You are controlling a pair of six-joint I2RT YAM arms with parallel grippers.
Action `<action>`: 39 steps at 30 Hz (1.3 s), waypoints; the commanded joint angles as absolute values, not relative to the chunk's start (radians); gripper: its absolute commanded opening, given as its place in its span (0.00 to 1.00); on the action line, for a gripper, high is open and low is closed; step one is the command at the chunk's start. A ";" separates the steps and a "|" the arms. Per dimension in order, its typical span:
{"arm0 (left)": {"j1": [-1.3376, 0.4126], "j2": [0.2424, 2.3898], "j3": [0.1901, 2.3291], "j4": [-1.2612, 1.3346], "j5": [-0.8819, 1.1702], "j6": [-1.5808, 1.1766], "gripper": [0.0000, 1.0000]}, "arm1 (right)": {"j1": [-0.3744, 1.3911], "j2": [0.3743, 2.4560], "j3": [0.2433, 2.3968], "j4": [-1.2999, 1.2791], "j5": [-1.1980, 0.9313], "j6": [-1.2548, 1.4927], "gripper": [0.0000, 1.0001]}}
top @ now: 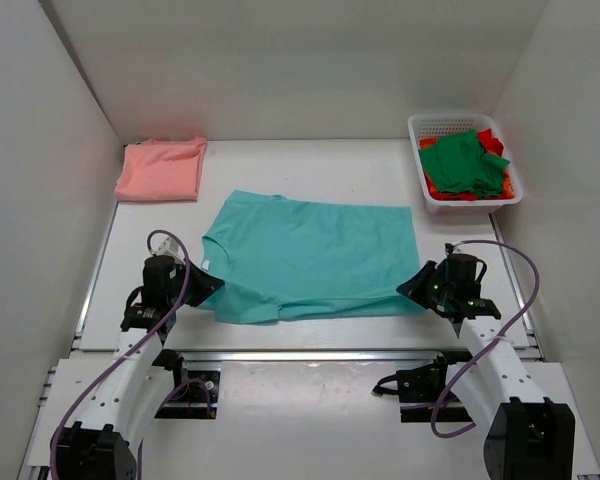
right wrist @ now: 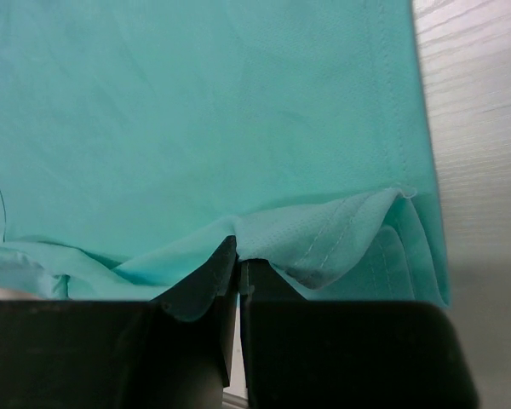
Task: Fold and stack the t-shirts
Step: Flatten out the tshirt
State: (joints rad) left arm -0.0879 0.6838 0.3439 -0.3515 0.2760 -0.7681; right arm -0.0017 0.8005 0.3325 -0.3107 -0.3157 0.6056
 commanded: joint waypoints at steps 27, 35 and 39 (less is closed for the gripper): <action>0.075 1.387 1.424 -0.066 0.423 -0.709 0.00 | -0.061 1.585 1.582 -0.063 -0.555 0.491 0.00; 0.028 0.975 0.817 -0.051 0.379 -0.681 0.00 | -0.046 1.349 1.014 -0.006 -0.535 0.434 0.00; -0.035 0.803 0.561 -0.115 0.336 -0.689 0.00 | -0.032 1.229 0.718 0.058 -0.515 0.469 0.00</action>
State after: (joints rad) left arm 0.0067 0.9112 0.6632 -0.1181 0.3721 -0.6960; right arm -0.0517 1.3399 0.8349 -0.0517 -0.5251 0.4644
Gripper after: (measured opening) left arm 0.015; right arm 0.008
